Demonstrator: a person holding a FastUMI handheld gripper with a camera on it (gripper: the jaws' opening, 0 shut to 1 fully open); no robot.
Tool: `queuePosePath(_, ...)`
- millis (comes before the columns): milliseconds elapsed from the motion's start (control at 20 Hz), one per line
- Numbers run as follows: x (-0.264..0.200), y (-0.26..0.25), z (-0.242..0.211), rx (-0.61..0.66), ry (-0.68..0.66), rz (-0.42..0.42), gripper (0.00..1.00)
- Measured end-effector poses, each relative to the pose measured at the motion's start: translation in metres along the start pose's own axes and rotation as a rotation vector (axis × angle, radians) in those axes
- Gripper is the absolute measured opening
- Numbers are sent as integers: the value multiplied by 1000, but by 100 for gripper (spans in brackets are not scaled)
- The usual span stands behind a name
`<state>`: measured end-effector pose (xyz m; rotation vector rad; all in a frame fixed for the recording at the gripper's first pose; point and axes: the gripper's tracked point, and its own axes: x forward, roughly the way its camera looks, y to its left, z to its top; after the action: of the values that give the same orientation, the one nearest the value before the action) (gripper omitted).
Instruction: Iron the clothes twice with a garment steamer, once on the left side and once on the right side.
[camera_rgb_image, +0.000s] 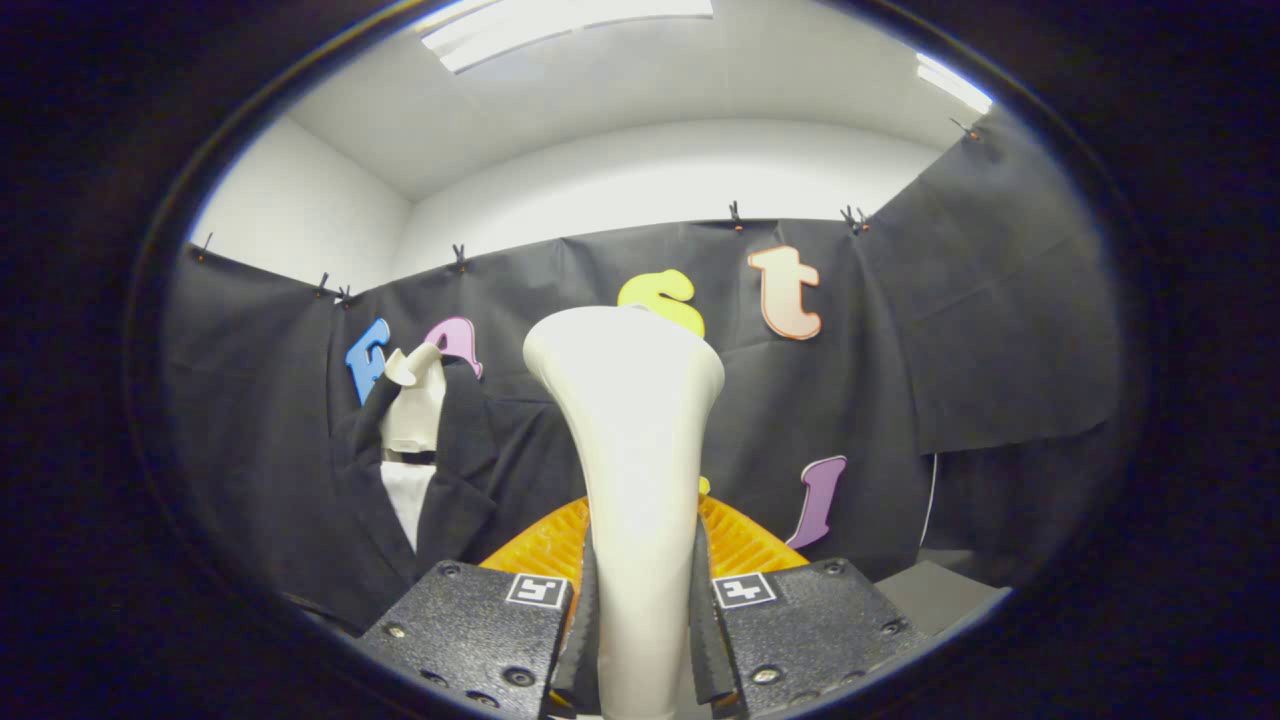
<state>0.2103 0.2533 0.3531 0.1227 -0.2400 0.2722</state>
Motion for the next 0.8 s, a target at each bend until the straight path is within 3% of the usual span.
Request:
queuePosePath(300,43,65,-11,-68,78,2,40)
queuePosePath(550,68,82,-33,-109,157,-28,40)
queuePosePath(800,63,86,-55,-105,206,-16,40)
